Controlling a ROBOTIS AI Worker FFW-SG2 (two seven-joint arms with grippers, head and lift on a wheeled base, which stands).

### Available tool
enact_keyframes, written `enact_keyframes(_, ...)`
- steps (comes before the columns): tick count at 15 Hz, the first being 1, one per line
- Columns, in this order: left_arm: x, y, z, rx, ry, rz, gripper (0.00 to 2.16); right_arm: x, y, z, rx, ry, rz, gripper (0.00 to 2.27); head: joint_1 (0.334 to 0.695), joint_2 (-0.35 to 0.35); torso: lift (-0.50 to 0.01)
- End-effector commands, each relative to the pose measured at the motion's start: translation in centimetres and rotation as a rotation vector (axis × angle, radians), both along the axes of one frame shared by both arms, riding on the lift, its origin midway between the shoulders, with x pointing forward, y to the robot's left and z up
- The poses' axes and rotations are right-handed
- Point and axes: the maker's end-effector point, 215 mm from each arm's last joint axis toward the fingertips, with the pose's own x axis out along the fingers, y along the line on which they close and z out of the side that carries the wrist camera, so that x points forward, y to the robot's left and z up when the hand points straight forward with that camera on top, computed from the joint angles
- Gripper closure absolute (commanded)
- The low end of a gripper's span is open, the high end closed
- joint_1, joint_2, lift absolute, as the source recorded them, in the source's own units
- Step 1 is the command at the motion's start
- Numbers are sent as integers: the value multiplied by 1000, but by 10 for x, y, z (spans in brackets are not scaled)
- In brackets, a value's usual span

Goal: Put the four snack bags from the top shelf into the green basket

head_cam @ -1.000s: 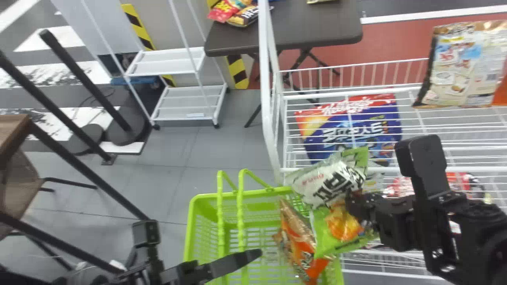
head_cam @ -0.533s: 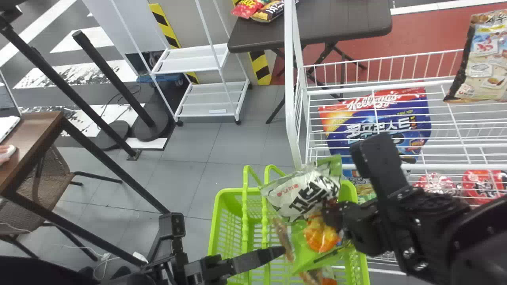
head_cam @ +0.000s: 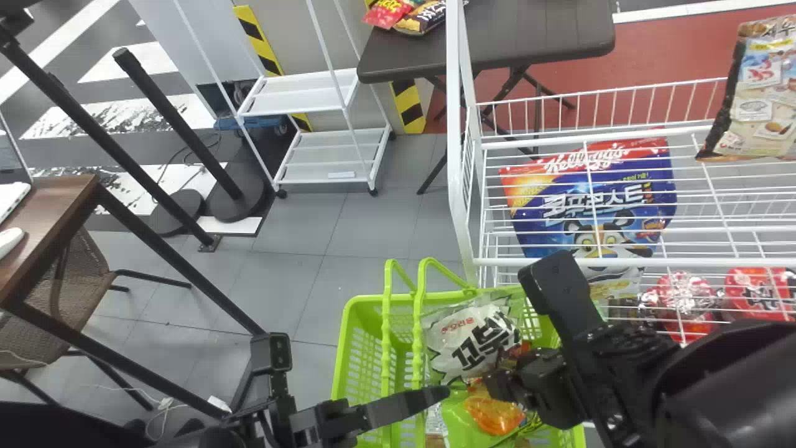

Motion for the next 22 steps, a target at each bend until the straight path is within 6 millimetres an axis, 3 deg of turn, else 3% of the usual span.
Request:
enact_keyframes(1, -1, 3, 1, -6, -2, 1, 2145, 6, -4, 16, 67, 7, -25, 53, 695, 350, 0)
enact_keyframes(2, -1, 3, 1, -6, -1, 3, 2145, 12, -11, 30, 105, -1, -46, 56, 695, 350, 0)
enact_keyframes(5, -1, 5, 0, -5, 3, 5, 2145, 46, -58, 64, 185, -45, -176, 56, 695, 350, 0)
enact_keyframes(7, -1, 6, -1, -3, 4, 6, 2145, 101, -112, 92, 214, -188, -319, 60, 695, 350, 0)
enact_keyframes(8, -1, 6, -1, -3, 4, 6, 2145, 135, -150, 106, 182, -299, -404, 60, 695, 350, 0)
enact_keyframes(10, -2, 5, -2, -3, 4, 6, 2145, 185, -211, 114, 91, -430, -523, 63, 695, 273, 0)
enact_keyframes(11, -1, 5, -1, -3, 3, 6, 2145, 207, -235, 118, 68, -475, -565, 63, 695, 171, 0)
enact_keyframes(13, -2, 6, -2, -4, 5, 7, 2145, 238, -270, 111, 9, -492, -626, 63, 695, 93, 0)
enact_keyframes(17, -4, 13, -3, -4, 13, 27, 2145, 300, -326, 116, -121, -598, -712, 56, 695, -15, 0)
enact_keyframes(20, -3, 16, -3, -5, 14, 36, 2145, 333, -348, 119, -157, -652, -750, 53, 695, -47, 0)
enact_keyframes(22, -3, 17, -3, -4, 13, 37, 2145, 347, -353, 103, -194, -633, -743, 63, 695, -68, 0)
